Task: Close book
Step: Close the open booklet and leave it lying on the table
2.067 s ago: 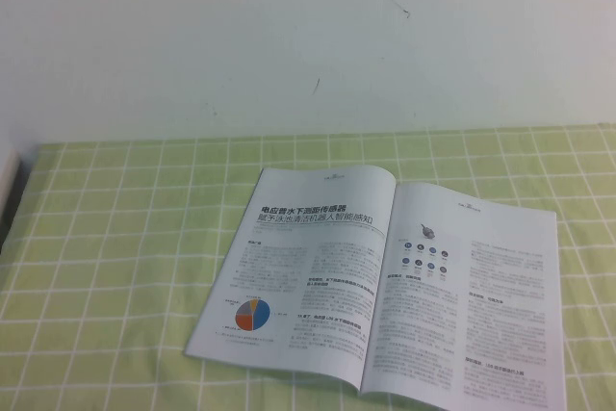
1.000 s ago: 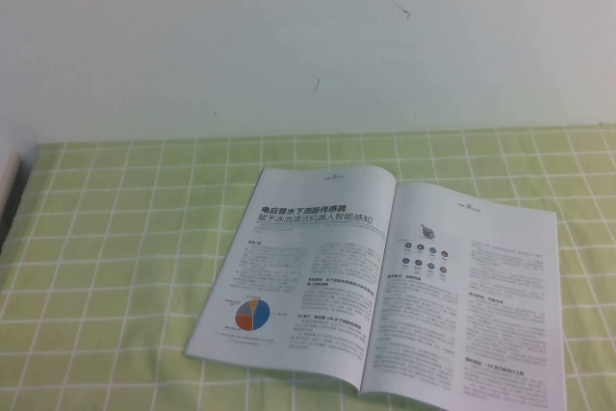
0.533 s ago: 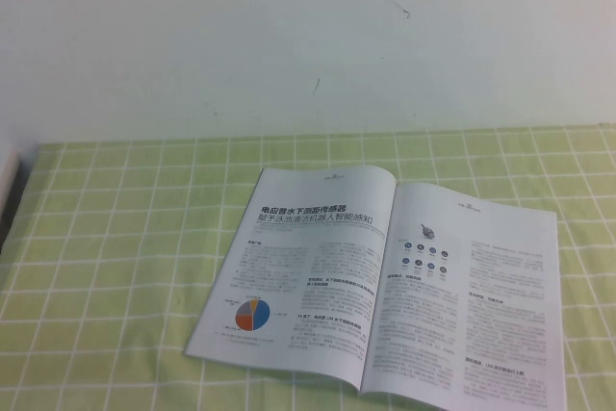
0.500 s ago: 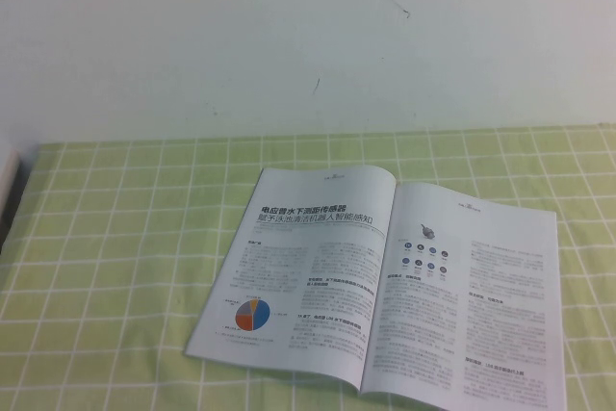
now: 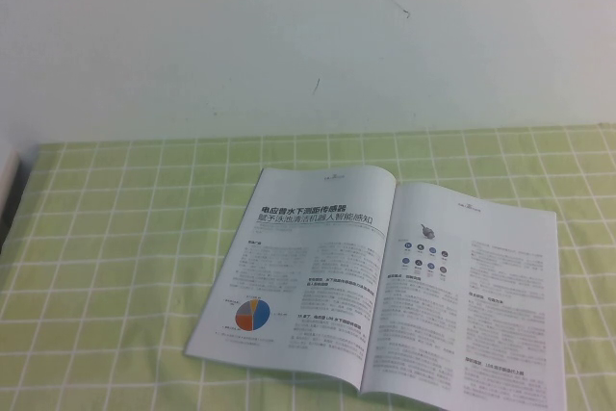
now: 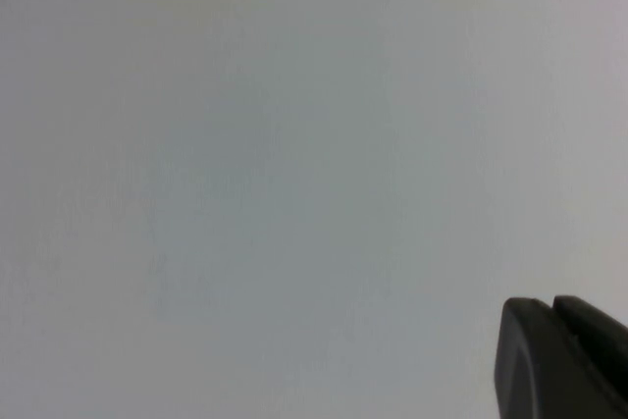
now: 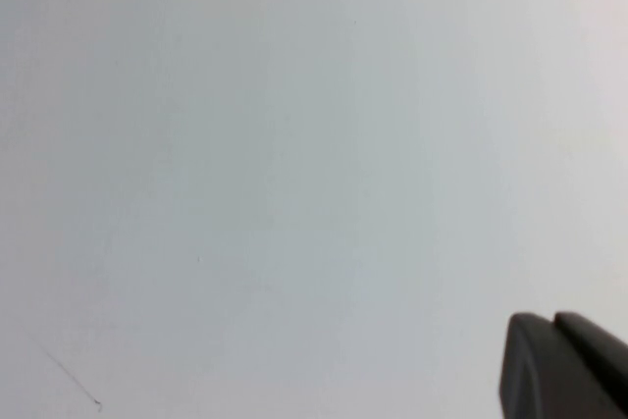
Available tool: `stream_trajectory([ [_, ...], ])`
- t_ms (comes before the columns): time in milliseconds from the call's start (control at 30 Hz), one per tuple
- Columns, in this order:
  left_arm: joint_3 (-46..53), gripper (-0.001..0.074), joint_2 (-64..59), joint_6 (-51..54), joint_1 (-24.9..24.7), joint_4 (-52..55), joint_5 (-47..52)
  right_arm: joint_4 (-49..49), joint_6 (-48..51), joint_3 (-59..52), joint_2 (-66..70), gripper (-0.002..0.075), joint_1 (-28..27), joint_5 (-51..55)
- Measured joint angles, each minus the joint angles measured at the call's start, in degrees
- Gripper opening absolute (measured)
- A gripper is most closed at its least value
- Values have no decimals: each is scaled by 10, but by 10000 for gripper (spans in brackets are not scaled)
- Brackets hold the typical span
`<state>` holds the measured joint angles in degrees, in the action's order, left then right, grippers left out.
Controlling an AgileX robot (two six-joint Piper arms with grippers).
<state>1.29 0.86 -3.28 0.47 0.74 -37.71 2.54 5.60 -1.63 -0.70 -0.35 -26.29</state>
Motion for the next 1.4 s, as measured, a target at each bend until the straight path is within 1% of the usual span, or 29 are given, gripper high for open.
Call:
stream_trajectory([
  [133,0,-4,0,5,0,-7,-3,3,6,1,0,-3,0,2],
  [200,0,-4,0,4,0,-26,3,3,9,13,0,-3,0,24],
  [267,0,-4,0,-6,0,-42,35,4,12,43,0,-3,0,63],
  [333,-21,-4,0,-13,0,-50,126,0,16,84,4,-3,0,104],
  [400,-65,-4,0,-17,0,-52,234,-13,16,124,19,-3,0,145],
  [467,-110,-4,-7,-20,0,-52,312,-29,16,166,44,-3,0,194],
  [533,-155,-4,-29,-20,0,-52,363,-38,16,213,81,-3,0,246],
  [700,-228,-2,-119,-21,0,-52,428,-25,24,300,206,-3,0,423],
  [800,-255,-2,-189,-22,0,-58,457,58,87,318,287,-3,0,495],
  [900,-278,-2,-261,-22,-2,-65,505,192,221,323,373,-3,0,537],
  [967,-290,-2,-311,-13,-13,-83,545,301,335,324,432,-3,0,560],
  [1067,-300,-2,-397,42,-41,-143,582,444,490,325,515,-3,1,578],
  [1133,-299,-2,-455,108,-69,-204,588,521,582,325,573,-3,4,581],
  [1233,-302,-2,-529,199,-112,-287,565,591,666,328,664,-3,30,562],
  [1267,-304,-2,-540,210,-118,-296,563,608,685,332,695,-3,47,547],
  [1300,-314,-2,-577,244,-140,-319,547,620,698,336,726,-3,67,534],
  [1333,-324,-2,-603,261,-152,-329,539,629,710,342,750,-3,84,521],
  [1400,-350,-2,-647,279,-168,-339,534,640,722,366,809,-3,128,497],
])
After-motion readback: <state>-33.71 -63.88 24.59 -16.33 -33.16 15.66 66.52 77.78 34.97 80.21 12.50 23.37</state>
